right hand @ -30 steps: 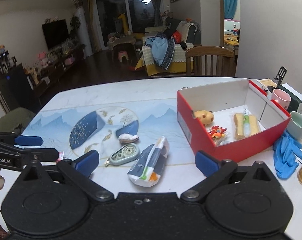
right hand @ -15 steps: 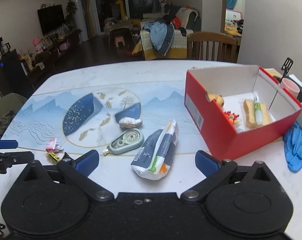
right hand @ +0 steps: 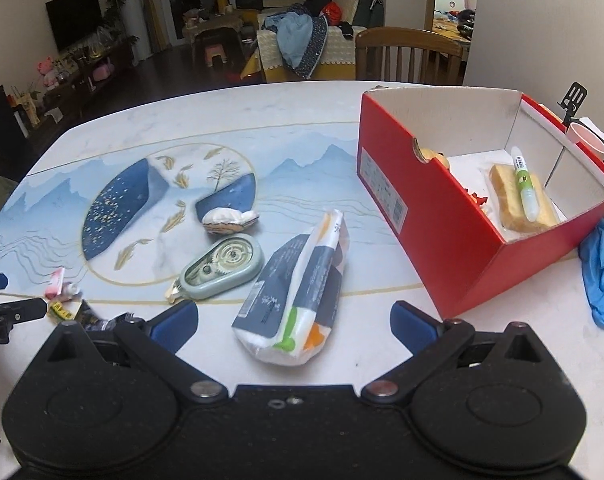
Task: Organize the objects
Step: 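Grasp the pink packet with the left tool while the right tool grasps the white tissue pack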
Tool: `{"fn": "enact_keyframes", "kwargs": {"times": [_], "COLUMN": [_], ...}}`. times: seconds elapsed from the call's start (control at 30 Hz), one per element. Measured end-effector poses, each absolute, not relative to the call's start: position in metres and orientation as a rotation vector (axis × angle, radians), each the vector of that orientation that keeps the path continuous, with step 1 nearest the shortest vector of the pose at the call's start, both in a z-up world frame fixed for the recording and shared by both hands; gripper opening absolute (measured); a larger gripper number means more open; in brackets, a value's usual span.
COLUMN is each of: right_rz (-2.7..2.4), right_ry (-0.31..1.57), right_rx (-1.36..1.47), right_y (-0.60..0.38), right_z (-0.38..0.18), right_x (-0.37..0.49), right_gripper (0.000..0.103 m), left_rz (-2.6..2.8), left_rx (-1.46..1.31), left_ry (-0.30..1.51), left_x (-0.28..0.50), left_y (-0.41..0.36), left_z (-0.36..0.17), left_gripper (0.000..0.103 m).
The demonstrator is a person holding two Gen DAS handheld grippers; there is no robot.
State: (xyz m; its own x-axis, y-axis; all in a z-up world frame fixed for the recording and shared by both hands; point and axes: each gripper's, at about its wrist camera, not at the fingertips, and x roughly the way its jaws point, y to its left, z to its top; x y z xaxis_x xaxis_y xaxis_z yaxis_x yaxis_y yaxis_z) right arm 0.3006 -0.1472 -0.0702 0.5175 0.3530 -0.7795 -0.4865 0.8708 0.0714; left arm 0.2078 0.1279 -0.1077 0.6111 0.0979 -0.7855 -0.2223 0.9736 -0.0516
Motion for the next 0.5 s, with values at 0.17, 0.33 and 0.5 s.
{"fn": "enact_keyframes", "kwargs": {"times": [0.17, 0.33, 0.5], "right_rz": [0.509, 0.494, 0.471], "right_ry": [0.905, 0.930, 0.958], "right_rx": [-0.169, -0.180, -0.187], "right_y": [-0.140, -0.133, -0.126], "right_z": [-0.075, -0.085, -0.098], "right_x": [0.309, 0.320, 0.331], "right_gripper": [0.102, 0.101, 0.098], "left_rz": [0.177, 0.182, 0.186], "left_rx": [-0.235, -0.276, -0.301], "left_ry": [0.925, 0.952, 0.978], "left_x": [0.221, 0.236, 0.248], "left_y": [0.138, 0.142, 0.147], "left_z": [-0.119, -0.128, -0.135], "left_gripper": [0.102, 0.102, 0.102]}}
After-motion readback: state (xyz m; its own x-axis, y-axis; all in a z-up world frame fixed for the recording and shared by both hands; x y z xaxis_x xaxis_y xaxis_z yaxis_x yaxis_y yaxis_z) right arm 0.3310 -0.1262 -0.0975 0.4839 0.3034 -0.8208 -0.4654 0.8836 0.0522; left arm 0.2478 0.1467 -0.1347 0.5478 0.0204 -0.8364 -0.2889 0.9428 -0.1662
